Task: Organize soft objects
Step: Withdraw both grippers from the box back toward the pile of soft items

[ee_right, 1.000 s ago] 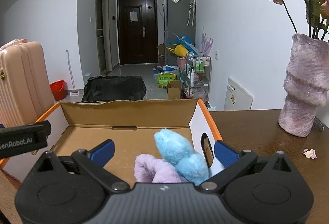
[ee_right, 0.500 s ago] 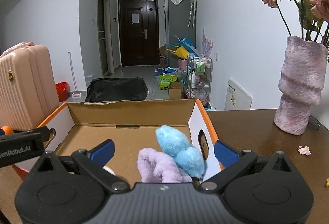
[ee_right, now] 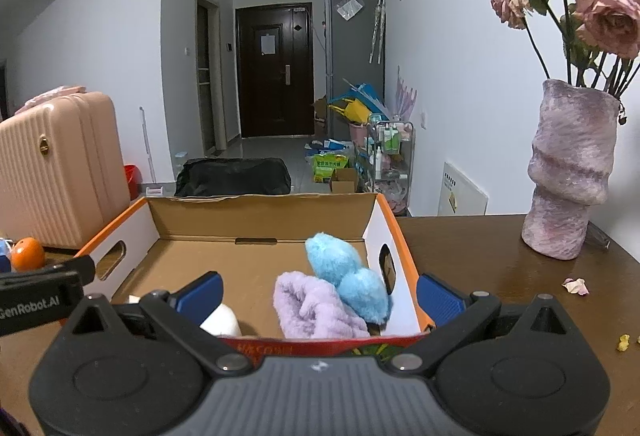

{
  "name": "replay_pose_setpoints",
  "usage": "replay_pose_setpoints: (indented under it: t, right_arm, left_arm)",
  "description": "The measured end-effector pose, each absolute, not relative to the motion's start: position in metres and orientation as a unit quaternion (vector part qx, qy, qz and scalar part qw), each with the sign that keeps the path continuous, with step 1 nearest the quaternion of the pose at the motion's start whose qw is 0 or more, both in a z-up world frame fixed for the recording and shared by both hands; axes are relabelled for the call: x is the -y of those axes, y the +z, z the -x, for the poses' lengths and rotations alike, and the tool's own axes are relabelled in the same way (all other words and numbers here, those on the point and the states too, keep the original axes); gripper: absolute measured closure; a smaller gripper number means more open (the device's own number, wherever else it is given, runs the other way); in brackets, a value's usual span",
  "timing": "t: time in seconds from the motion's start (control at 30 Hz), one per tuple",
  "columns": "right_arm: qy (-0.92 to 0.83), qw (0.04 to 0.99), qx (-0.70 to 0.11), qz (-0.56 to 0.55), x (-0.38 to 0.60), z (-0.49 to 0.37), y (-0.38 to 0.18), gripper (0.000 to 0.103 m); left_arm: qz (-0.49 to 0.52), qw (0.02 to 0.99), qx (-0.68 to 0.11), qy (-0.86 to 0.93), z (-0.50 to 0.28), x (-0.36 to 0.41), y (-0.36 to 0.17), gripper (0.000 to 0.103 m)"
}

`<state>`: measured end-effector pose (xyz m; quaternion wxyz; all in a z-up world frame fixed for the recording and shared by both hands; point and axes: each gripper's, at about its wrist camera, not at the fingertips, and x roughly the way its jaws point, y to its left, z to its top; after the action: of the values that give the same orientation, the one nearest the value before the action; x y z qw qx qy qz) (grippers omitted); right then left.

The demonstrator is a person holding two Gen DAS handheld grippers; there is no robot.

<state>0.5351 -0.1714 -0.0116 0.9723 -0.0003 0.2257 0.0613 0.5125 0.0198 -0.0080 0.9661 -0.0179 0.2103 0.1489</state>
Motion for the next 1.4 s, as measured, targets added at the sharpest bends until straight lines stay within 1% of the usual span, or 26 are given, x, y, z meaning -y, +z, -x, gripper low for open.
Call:
replay_pose_setpoints:
  t: [0.57, 1.4]
  right_arm:
    - [0.078, 0.977, -0.199, 0.017, 0.174, -0.478, -0.012, 0.0]
    - [0.111, 0.974, -0.191, 0.043, 0.169, -0.387, -0.03, 0.0]
  left_arm:
    - [0.015, 0.967, -0.204, 0.152, -0.468, -0.028, -0.011, 0.0]
    - [0.003, 0.971, -0.205, 0.122, -0.383, -0.03, -0.014, 0.0]
